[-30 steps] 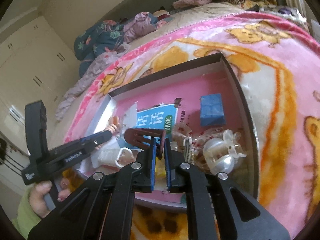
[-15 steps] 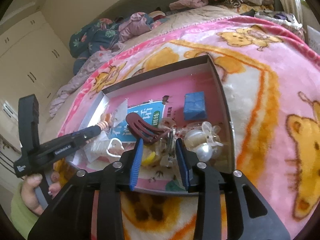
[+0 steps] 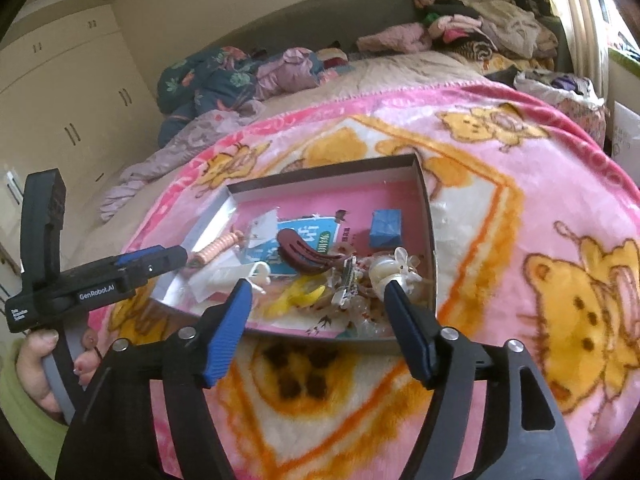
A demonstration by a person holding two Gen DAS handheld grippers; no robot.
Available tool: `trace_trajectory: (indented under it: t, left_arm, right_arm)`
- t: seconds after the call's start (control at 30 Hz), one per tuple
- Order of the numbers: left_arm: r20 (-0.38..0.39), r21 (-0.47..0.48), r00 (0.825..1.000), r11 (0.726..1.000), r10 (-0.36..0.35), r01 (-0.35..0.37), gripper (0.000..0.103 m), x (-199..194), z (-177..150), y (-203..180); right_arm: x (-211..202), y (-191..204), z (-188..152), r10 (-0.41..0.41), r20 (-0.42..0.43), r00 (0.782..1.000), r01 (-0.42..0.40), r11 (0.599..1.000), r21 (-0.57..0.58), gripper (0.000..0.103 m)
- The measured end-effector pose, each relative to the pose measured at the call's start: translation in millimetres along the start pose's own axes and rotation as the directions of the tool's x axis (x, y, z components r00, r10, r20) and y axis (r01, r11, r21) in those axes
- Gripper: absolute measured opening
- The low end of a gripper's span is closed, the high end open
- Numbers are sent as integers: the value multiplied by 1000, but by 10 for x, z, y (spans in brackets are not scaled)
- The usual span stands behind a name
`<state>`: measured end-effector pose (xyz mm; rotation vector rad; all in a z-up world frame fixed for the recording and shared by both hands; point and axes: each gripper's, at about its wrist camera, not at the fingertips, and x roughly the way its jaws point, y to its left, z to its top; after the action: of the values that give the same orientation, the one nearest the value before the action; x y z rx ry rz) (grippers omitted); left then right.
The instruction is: Organize jewelry
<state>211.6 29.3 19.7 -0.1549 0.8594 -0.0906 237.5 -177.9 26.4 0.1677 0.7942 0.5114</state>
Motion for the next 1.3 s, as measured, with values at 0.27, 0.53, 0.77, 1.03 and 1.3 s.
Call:
trace_trajectory:
  t: [0.27,0.53,0.77,1.03,1.3]
  left_arm:
    - [35,-4,999,1000,3,-3,70,-316,-245,-91]
    - [57,-3,998,1000,0,0,83,-568,-510,-151]
    - [61,-9,998,1000,-4,4,93,-697,-729,-183]
    - [35,-21,999,1000,1,0,93,-704,-961,-179]
    - [37,-27,999,1000,3,-2,93,-736,-1053,-195]
  right_arm:
    - [-306,153,-128,-28,39,999,31,997,-76,86]
    - [-564,273,-323,-39,67,997,47,991,-127,96]
    - [-714,328,-481,-39,79,996,50,989,-140,98]
    - [-768,331,-665,-43,62,997,51,990,-132,99]
    - [-793,314,-791,-52,55,997,58,991,-118,99]
